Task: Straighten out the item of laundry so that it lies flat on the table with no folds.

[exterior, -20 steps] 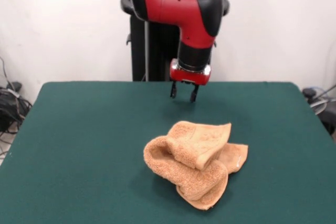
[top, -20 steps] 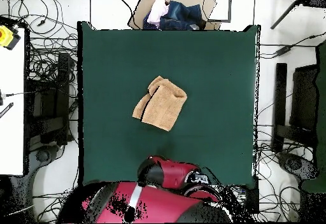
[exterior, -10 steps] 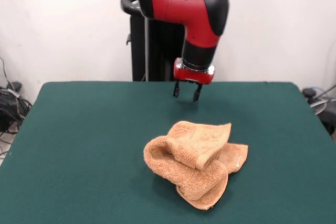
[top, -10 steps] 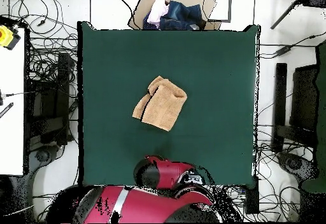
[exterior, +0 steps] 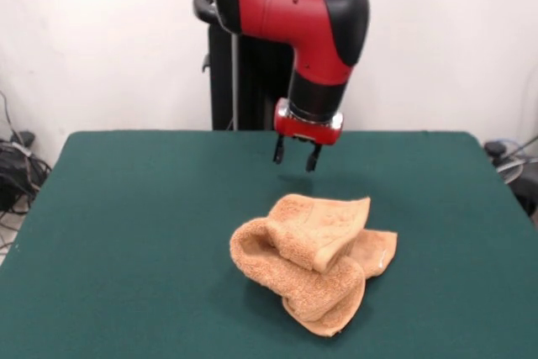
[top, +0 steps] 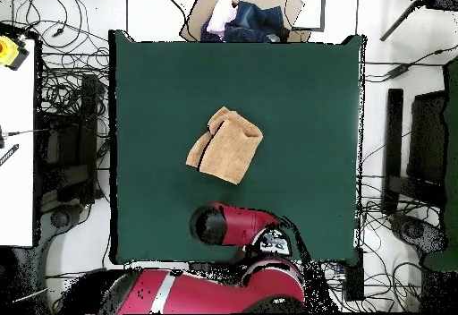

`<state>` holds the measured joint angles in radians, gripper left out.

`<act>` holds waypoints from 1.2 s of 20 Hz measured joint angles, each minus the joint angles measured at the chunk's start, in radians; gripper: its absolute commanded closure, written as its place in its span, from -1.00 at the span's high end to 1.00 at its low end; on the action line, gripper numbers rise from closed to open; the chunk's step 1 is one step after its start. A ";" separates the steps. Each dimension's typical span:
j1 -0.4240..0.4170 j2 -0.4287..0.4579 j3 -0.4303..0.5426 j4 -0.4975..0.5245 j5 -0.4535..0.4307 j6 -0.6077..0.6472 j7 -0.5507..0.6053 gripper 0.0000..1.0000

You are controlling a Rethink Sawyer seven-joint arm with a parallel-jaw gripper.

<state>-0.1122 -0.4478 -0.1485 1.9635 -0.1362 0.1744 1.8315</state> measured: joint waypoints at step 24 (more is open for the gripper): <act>0.069 0.101 -0.013 -0.330 0.068 0.250 0.000 1.00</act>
<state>-0.0435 -0.3472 -0.1612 1.6332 -0.0682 0.4248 1.8315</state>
